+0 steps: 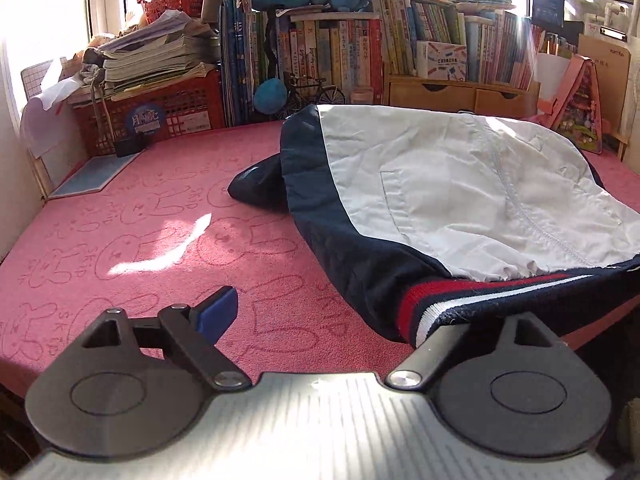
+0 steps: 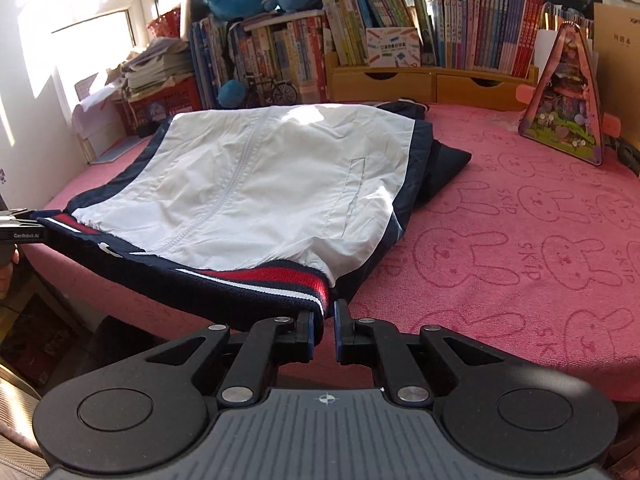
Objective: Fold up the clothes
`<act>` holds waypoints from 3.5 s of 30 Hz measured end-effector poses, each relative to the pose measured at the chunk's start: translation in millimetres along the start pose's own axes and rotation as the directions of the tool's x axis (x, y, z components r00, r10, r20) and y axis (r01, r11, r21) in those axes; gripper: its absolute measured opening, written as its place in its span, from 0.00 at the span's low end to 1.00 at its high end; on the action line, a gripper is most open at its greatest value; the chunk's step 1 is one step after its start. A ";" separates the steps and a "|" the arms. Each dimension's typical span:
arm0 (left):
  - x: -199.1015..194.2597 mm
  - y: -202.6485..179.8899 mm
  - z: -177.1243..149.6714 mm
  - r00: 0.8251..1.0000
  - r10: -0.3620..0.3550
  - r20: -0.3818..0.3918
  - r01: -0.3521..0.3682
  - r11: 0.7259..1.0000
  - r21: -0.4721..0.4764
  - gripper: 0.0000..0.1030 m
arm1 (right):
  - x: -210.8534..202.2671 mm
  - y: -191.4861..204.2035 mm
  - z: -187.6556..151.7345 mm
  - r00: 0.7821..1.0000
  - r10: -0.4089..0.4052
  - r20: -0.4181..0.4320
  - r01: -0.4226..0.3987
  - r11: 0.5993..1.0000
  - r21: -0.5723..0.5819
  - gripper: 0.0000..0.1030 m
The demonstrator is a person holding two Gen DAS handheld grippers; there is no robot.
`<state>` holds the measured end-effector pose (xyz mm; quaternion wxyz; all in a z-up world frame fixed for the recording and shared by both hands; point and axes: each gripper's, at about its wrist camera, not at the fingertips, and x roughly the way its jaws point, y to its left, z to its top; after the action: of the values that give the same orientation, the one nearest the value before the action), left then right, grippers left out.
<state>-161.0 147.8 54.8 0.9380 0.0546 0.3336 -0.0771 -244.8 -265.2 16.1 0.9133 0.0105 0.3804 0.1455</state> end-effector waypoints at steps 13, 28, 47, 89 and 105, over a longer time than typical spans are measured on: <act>-26.4 1.0 -23.3 0.960 -0.281 0.003 0.277 0.948 0.159 1.00 | -3.5 -7.6 24.6 0.933 0.341 0.118 -0.337 0.940 -0.053 0.98; 12.8 -2.9 68.0 0.941 -0.249 0.228 0.259 0.966 -0.019 1.00 | 149.4 30.2 170.1 0.942 -0.001 0.335 0.072 0.978 -0.198 0.95; 171.6 -113.3 155.5 0.989 -0.140 0.037 0.136 0.986 0.093 1.00 | 177.5 78.5 94.4 0.997 0.074 -0.037 -0.082 0.839 -0.537 0.10; 156.0 5.0 149.9 0.961 0.266 0.080 -0.259 0.962 -0.085 0.08 | 140.8 -153.3 152.1 0.797 -0.591 0.123 0.561 0.800 0.214 0.09; 92.2 179.1 28.1 0.863 0.426 -0.272 -0.505 0.753 -0.421 0.56 | 108.4 -138.9 119.5 0.832 -0.554 0.034 0.551 0.832 0.066 0.84</act>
<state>-40.6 309.5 27.1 0.8811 -0.0913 0.3914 0.2491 -53.2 -357.6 8.0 0.9253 -0.0718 0.3471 -0.1349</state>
